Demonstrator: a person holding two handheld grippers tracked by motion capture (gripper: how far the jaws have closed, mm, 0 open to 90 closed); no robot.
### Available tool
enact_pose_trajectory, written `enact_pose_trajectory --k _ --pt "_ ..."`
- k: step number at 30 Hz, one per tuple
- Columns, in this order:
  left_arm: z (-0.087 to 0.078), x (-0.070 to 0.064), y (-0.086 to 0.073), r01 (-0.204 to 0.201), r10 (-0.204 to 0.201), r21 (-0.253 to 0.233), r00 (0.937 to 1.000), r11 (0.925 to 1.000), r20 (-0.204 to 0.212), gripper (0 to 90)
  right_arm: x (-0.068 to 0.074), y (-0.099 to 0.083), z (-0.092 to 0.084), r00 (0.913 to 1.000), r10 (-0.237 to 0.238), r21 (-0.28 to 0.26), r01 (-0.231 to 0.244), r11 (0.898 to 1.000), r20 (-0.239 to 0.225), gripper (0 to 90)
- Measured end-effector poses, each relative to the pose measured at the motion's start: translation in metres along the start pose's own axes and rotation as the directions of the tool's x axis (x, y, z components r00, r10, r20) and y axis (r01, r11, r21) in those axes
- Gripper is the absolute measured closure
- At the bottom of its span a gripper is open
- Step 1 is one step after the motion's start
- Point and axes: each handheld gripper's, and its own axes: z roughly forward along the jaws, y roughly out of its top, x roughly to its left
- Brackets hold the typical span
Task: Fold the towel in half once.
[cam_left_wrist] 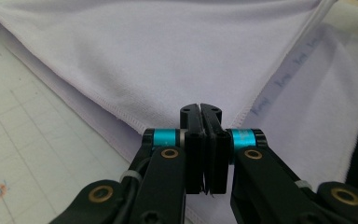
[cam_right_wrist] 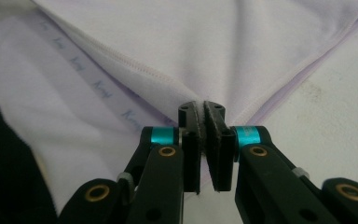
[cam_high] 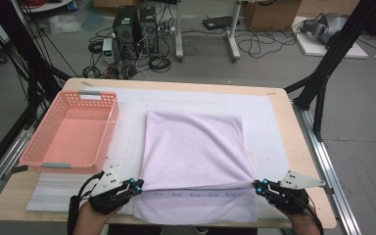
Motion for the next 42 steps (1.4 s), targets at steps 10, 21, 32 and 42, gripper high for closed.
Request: enact_pose_trajectory --k 10,21,32,42 --pt "-0.025 -0.018 -0.02 0.007 -0.011 0.038 0.9951 0.9993 0.098 86.1 0.029 -0.009 -0.027 0.9961 -0.039 0.024 0.041 0.999 -0.079 83.5" --pt "0.007 0.025 0.009 0.132 -0.133 -0.075 0.9911 0.9884 -0.008 41.8 -0.008 -0.005 -0.005 0.9863 0.142 -0.032 -0.14 0.99 0.083 50.9" --pt "0.061 0.071 0.05 0.223 -0.227 -0.07 0.9722 0.9724 -0.058 38.3 -0.057 0.029 0.04 0.948 0.192 -0.048 -0.186 0.981 0.254 55.2" --pt "0.105 0.11 0.07 0.241 -0.248 -0.083 0.963 0.9671 -0.104 38.3 -0.109 0.062 0.115 0.9409 0.199 0.032 -0.215 0.976 0.274 64.1"
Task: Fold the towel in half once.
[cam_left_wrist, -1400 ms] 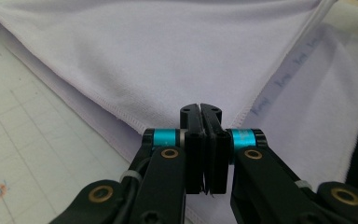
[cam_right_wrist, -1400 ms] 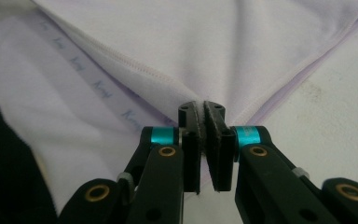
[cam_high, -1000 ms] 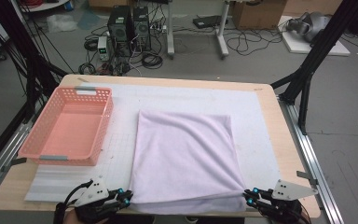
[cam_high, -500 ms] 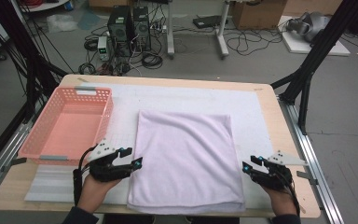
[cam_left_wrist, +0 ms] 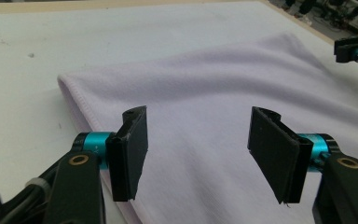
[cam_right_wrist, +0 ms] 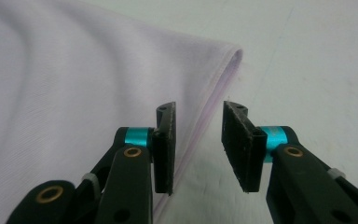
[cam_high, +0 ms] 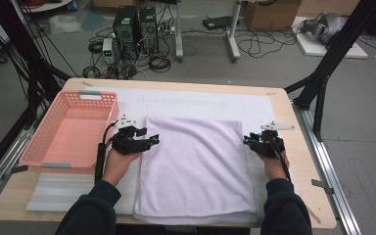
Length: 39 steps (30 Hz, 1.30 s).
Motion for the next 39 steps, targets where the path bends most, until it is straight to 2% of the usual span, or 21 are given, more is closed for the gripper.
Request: enact_pose_trajectory --k 3,5,6,8,10,11,13,15,18,21,23,26,28,29,30,31,32,33,37,38,39 --pt "0.013 0.01 0.007 0.028 -0.028 0.003 0.9996 0.9996 0.0 38.3 -0.003 0.009 0.025 0.9996 0.027 0.02 -0.026 0.999 -0.013 65.1" --pt "0.019 0.016 0.01 0.04 -0.04 -0.001 0.9991 0.9992 -0.012 38.3 -0.004 0.013 0.039 0.9998 0.017 0.055 -0.017 0.998 -0.002 73.3" --pt "0.022 0.018 0.011 0.038 -0.037 0.009 0.999 0.9992 -0.024 38.3 -0.006 0.014 0.043 0.9999 0.011 0.062 -0.011 0.998 0.001 83.7" --pt "0.025 0.021 0.014 0.03 -0.029 0.018 0.9981 0.9994 -0.055 38.3 -0.009 0.018 0.044 0.9975 -0.014 0.07 0.009 0.998 0.069 84.8" --pt "0.026 0.024 0.017 0.032 -0.03 0.024 0.997 0.9992 -0.071 38.3 -0.012 0.019 0.043 0.9929 -0.023 0.083 0.013 0.996 0.117 84.4" --pt "0.028 0.025 0.017 0.031 -0.029 0.018 0.996 0.9994 -0.084 38.3 -0.013 0.018 0.043 0.9935 -0.013 0.087 0.003 0.996 0.113 81.4" --pt "0.031 0.029 0.015 0.045 -0.043 0.021 0.9942 0.9988 -0.099 38.0 -0.013 0.018 0.041 0.9914 0.0 0.087 -0.012 0.996 0.131 64.9" --pt "0.036 0.035 0.012 0.059 -0.053 0.04 0.9911 0.9975 -0.122 37.6 -0.016 0.02 0.036 0.9954 0.057 0.031 -0.059 0.998 0.077 58.0" --pt "0.044 0.045 0.013 0.1 -0.092 0.053 0.9844 0.9935 -0.15 36.4 -0.022 0.027 0.033 0.9958 0.054 -0.033 -0.052 0.998 0.074 54.5" --pt "0.053 0.052 0.019 0.111 -0.1 0.055 0.9808 0.9923 -0.167 36.5 -0.029 0.034 0.044 0.9973 0.06 -0.022 -0.059 0.998 0.042 50.8" --pt "0.061 0.057 0.023 0.121 -0.106 0.083 0.9797 0.9892 -0.17 36.7 -0.029 0.038 0.056 0.9986 0.046 -0.006 -0.046 0.999 0.027 50.5" --pt "0.069 0.064 0.024 0.162 -0.148 0.069 0.9727 0.9843 -0.178 38.8 -0.026 0.04 0.075 0.9998 0.021 0.041 -0.021 0.999 0.007 56.9" --pt "0.071 0.065 0.021 0.157 -0.137 0.096 0.9715 0.9828 -0.193 49.9 -0.023 0.04 0.081 1.0 0.002 0.04 -0.002 0.999 0.006 71.6" --pt "0.072 0.065 0.019 0.144 -0.117 0.131 0.9738 0.9808 -0.195 55.8 -0.023 0.041 0.081 1.0 -0.002 0.035 0.002 0.999 -0.009 78.7" --pt "0.072 0.064 0.018 0.105 -0.074 0.146 0.9764 0.9836 -0.203 62.0 -0.023 0.041 0.081 0.9999 -0.009 0.039 0.009 0.999 -0.005 81.7" --pt "0.069 0.062 0.018 0.063 -0.026 0.164 0.9752 0.9844 -0.22 70.5 -0.022 0.042 0.08 0.9991 -0.041 0.045 0.04 0.998 0.016 82.8" --pt "0.066 0.062 0.019 0.049 -0.009 0.175 0.9758 0.9833 -0.219 85.7 -0.022 0.043 0.078 0.9957 -0.069 0.053 0.066 0.996 0.062 83.3" --pt "0.064 0.061 0.02 0.059 -0.02 0.168 0.973 0.9841 -0.23 86.4 -0.022 0.043 0.075 0.9934 -0.073 0.049 0.068 0.996 0.089 83.6" --pt "0.06 0.056 0.026 0.027 0.006 0.124 0.968 0.9919 -0.251 86.9 -0.016 0.045 0.069 0.9789 -0.068 -0.025 0.074 0.997 0.193 83.2" --pt "0.06 0.055 0.027 0.019 0.014 0.122 0.9651 0.9923 -0.262 86.0 -0.015 0.044 0.071 0.982 -0.054 -0.018 0.058 0.998 0.181 82.4" --pt "0.061 0.055 0.027 0.028 0.005 0.114 0.9607 0.9931 -0.277 78.2 -0.015 0.043 0.073 0.9819 -0.054 0.008 0.054 0.999 0.181 79.1"
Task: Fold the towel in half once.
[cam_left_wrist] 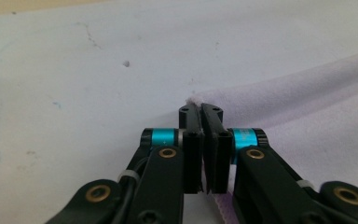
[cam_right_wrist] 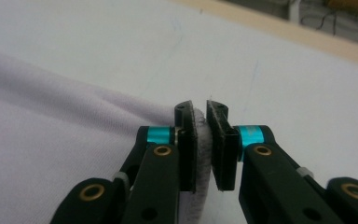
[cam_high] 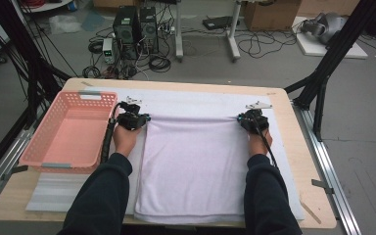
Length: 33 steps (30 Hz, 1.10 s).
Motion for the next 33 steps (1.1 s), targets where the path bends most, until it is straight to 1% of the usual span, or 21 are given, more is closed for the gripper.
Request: enact_pose_trajectory --k 1,2,4,5,6,8,9,10,11,14,15,16,17,18,20,21,22,24,28,30,33 --pt "0.0 0.001 0.001 0.024 -0.024 -0.014 0.9997 0.9996 -0.006 64.6 -0.001 -0.001 0.0 1.0 0.001 0.005 -0.001 1.0 0.008 74.3" --pt "0.001 0.003 0.001 0.037 -0.037 -0.028 0.9993 0.9989 0.007 57.7 -0.004 -0.001 0.0 0.9996 0.028 -0.005 -0.028 1.0 -0.007 70.4" --pt "0.004 0.005 0.0 0.055 -0.054 -0.039 0.9981 0.9977 0.028 50.8 -0.01 0.0 -0.006 0.9974 0.071 -0.036 -0.071 0.997 -0.011 64.6" --pt "0.007 0.006 -0.001 0.077 -0.075 -0.035 0.9959 0.9964 0.05 45.9 -0.014 0.001 -0.009 0.9948 0.096 -0.055 -0.098 0.994 -0.034 61.6" --pt "0.01 0.006 -0.003 0.081 -0.08 -0.014 0.9947 0.9966 0.064 43.9 -0.017 0.001 -0.013 0.9941 0.102 -0.059 -0.104 0.993 -0.037 60.6" --pt "0.017 0.004 -0.008 0.064 -0.067 0.042 0.9952 0.997 0.07 42.8 -0.022 0.001 -0.016 0.9913 0.107 -0.036 -0.11 0.993 -0.076 57.1" --pt "0.018 0.002 -0.009 0.031 -0.033 0.037 0.9972 0.9988 0.067 41.3 -0.024 -0.001 -0.016 0.9895 0.112 -0.013 -0.114 0.993 -0.09 54.3" --pt "0.018 -0.001 -0.009 0.009 -0.012 0.04 0.9985 0.9992 0.053 42.3 -0.024 -0.003 -0.015 0.9867 0.114 0.012 -0.113 0.993 -0.116 53.6" --pt "0.018 -0.002 -0.009 -0.015 0.012 0.04 0.9979 0.9991 0.063 46.2 -0.023 -0.005 -0.015 0.9851 0.105 0.029 -0.102 0.994 -0.137 53.1" --pt "0.017 -0.01 -0.009 -0.079 0.075 0.038 0.9917 0.9961 0.105 79.0 -0.015 -0.012 -0.01 0.985 0.075 0.104 -0.059 0.993 -0.156 53.5" --pt "0.018 -0.012 -0.008 -0.095 0.091 0.038 0.9919 0.9948 0.088 82.6 -0.013 -0.015 -0.01 0.9853 0.083 0.089 -0.07 0.994 -0.149 61.0" --pt "0.018 -0.012 -0.007 -0.09 0.086 0.043 0.9927 0.995 0.085 83.9 -0.012 -0.016 -0.01 0.981 0.1 0.08 -0.088 0.993 -0.166 71.4" --pt "0.017 -0.011 -0.007 -0.078 0.075 0.041 0.9944 0.9961 0.075 84.7 -0.011 -0.016 -0.01 0.9728 0.122 0.079 -0.108 0.991 -0.197 85.3" --pt "0.017 -0.009 -0.006 -0.058 0.057 0.026 0.9971 0.9979 0.051 85.3 -0.01 -0.016 -0.009 0.9686 0.131 0.083 -0.115 0.99 -0.211 85.7" --pt "0.016 -0.003 -0.004 -0.016 0.016 -0.027 0.9996 0.9995 0.022 87.6 -0.007 -0.012 -0.009 0.9773 0.083 0.081 -0.068 0.994 -0.195 86.7" --pt "0.016 0.001 -0.002 0.008 -0.007 -0.042 0.9996 0.9991 0.029 87.6 -0.007 -0.011 -0.008 0.9828 0.047 0.072 -0.035 0.997 -0.179 86.9" --pt "0.017 0.003 0.002 0.01 -0.009 -0.024 0.9992 0.9997 0.038 87.6 -0.007 -0.008 -0.008 0.9862 0.022 0.056 -0.013 0.998 -0.164 87.0" --pt "0.02 0.006 0.009 -0.018 0.018 -0.016 0.9995 0.9997 0.027 87.6 -0.007 -0.003 -0.005 0.9893 0.016 0.018 -0.014 1.0 -0.145 87.0" --pt "0.024 0.013 0.023 0.003 -0.003 -0.049 1.0 0.9988 0.004 87.6 -0.006 0.009 0.003 0.9953 0.011 -0.032 -0.014 0.999 -0.096 87.0" --pt "0.025 0.015 0.029 0.008 -0.009 -0.084 0.9999 0.9965 -0.005 87.6 -0.005 0.016 0.006 0.9974 0.009 -0.06 -0.013 0.998 -0.071 87.0" --pt "0.025 0.015 0.033 0.032 -0.031 -0.115 0.9995 0.9928 0.008 86.5 -0.001 0.024 0.01 0.9994 0.012 -0.061 -0.014 0.998 -0.031 86.3"
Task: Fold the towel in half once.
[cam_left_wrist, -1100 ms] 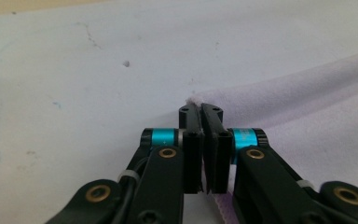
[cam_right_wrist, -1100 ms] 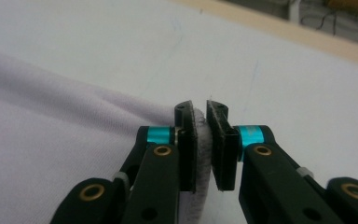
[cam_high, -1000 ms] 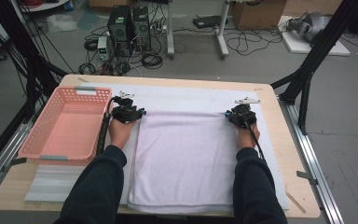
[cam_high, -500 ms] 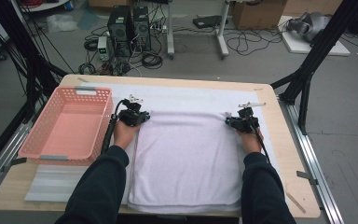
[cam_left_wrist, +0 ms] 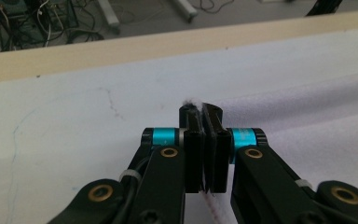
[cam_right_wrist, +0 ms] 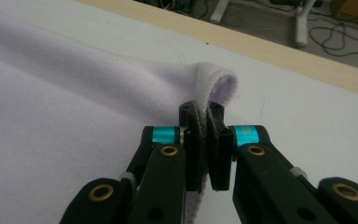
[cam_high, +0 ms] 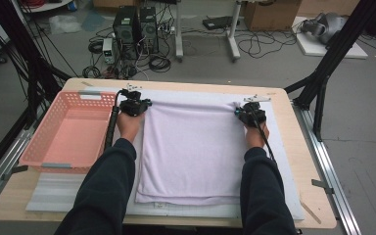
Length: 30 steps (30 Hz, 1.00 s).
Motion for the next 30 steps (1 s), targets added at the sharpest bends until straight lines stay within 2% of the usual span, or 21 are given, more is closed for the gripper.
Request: enact_pose_trajectory --k 1,3,5,7,9,13,14,16,18,21,23,24,27,28,29,30 --pt "0.0 -0.001 -0.001 0.02 -0.02 0.014 0.9997 0.9997 0.013 79.6 0.001 0.001 0.002 0.9999 0.011 0.002 -0.011 1.0 0.0 84.6" --pt "0.001 -0.003 -0.006 0.052 -0.053 0.04 0.9983 0.9979 0.025 47.6 0.003 0.0 0.003 0.9988 0.048 -0.002 -0.048 0.999 -0.003 74.5" --pt "-0.005 -0.005 -0.011 0.033 -0.035 0.046 0.9986 0.9984 0.041 44.7 0.002 -0.001 0.001 0.9982 0.06 0.015 -0.06 0.998 -0.004 63.7" --pt "-0.011 -0.007 -0.016 0.028 -0.031 0.053 0.9982 0.9982 0.052 40.2 0.002 -0.001 -0.004 0.9975 0.068 0.016 -0.067 0.998 -0.019 61.1" --pt "-0.017 -0.007 -0.02 0.037 -0.042 0.067 0.997 0.9971 0.065 38.3 0.001 -0.001 -0.012 0.9983 0.057 0.011 -0.057 0.998 -0.013 55.7" --pt "-0.03 -0.014 -0.029 0.018 -0.028 0.094 0.9947 0.9954 0.1 34.1 -0.003 -0.002 -0.03 0.9968 0.071 0.01 -0.071 0.997 -0.037 51.2" --pt "-0.033 -0.015 -0.03 0.006 -0.02 0.115 0.9927 0.9934 0.119 32.9 -0.004 -0.003 -0.034 0.9957 0.08 0.011 -0.079 0.997 -0.047 50.2" --pt "-0.037 -0.02 -0.031 -0.021 0.0 0.163 0.9918 0.9863 0.128 33.1 -0.006 -0.007 -0.041 0.9933 0.09 0.023 -0.089 0.996 -0.072 49.8" --pt "-0.044 -0.024 -0.034 -0.017 -0.001 0.14 0.9919 0.9899 0.127 38.7 -0.006 -0.012 -0.049 0.993 0.086 0.04 -0.083 0.996 -0.082 49.8" --pt "-0.052 -0.028 -0.042 -0.025 0.003 0.165 0.9914 0.986 0.131 42.3 -0.008 -0.022 -0.061 0.9903 0.1 0.046 -0.096 0.994 -0.096 50.3" --pt "-0.057 -0.029 -0.05 -0.017 -0.005 0.165 0.991 0.9861 0.134 42.9 -0.007 -0.032 -0.067 0.9887 0.103 0.058 -0.097 0.994 -0.109 51.3" --pt "-0.058 -0.03 -0.053 -0.017 -0.008 0.175 0.9903 0.9845 0.139 43.5 -0.007 -0.037 -0.069 0.9874 0.105 0.068 -0.097 0.993 -0.119 51.8" --pt "-0.063 -0.032 -0.064 -0.024 -0.002 0.194 0.9914 0.9808 0.131 43.8 -0.005 -0.046 -0.073 0.9805 0.127 0.146 -0.106 0.984 -0.15 52.0" --pt "-0.064 -0.032 -0.066 -0.034 0.004 0.22 0.9906 0.975 0.136 43.6 -0.003 -0.05 -0.075 0.9828 0.113 0.127 -0.095 0.987 -0.146 53.9" --pt "-0.066 -0.034 -0.068 -0.048 0.02 0.207 0.9909 0.9771 0.133 42.3 -0.002 -0.052 -0.077 0.9824 0.112 0.122 -0.094 0.988 -0.15 54.0" --pt "-0.068 -0.036 -0.071 -0.045 0.02 0.193 0.9912 0.9802 0.131 44.5 0.0 -0.055 -0.078 0.9799 0.119 0.136 -0.098 0.986 -0.16 54.2"
